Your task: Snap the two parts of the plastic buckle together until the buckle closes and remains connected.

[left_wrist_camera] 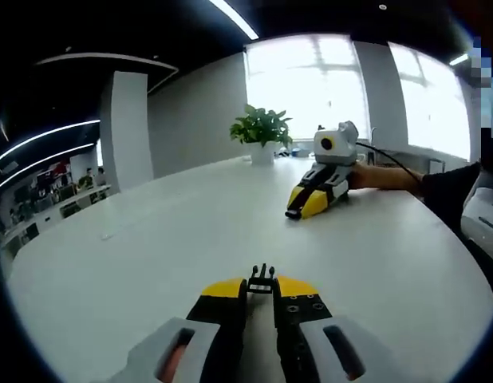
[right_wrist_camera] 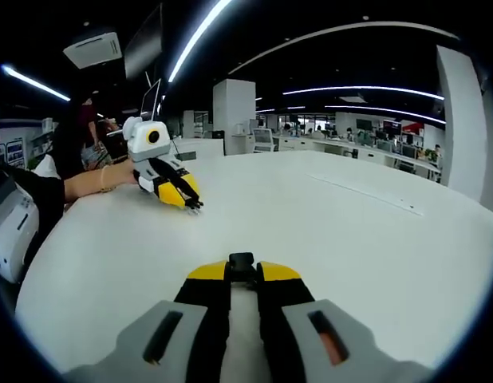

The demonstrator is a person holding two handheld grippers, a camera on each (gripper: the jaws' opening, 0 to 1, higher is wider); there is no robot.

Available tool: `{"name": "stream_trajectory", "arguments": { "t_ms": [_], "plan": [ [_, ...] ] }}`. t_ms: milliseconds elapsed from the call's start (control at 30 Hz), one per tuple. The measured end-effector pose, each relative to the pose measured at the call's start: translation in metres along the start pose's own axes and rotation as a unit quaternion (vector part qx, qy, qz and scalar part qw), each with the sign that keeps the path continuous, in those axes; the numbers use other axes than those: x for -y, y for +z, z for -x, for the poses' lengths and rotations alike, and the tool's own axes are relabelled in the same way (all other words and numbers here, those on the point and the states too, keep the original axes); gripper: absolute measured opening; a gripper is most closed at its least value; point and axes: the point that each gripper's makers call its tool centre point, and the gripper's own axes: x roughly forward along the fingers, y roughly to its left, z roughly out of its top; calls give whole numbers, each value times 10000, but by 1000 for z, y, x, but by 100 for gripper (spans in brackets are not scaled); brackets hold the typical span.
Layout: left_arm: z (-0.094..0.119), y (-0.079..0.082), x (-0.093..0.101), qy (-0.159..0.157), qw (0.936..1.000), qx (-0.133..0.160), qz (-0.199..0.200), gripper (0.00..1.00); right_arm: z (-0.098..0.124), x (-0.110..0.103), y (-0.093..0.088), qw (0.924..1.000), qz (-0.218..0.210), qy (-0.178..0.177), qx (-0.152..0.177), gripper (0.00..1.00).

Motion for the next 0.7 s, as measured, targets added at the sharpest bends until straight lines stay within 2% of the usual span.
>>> {"name": "stream_trajectory", "arguments": {
  "t_ms": [367, 700],
  "plan": [
    [-9, 4, 33, -388, 9990, -25, -220, 13, -4, -24, 3, 9989, 253, 389, -19, 13],
    [-12, 7, 47, -566, 9979, -37, -325, 13, -7, -45, 7, 9964, 480, 703, 3, 13]
  ]
}}
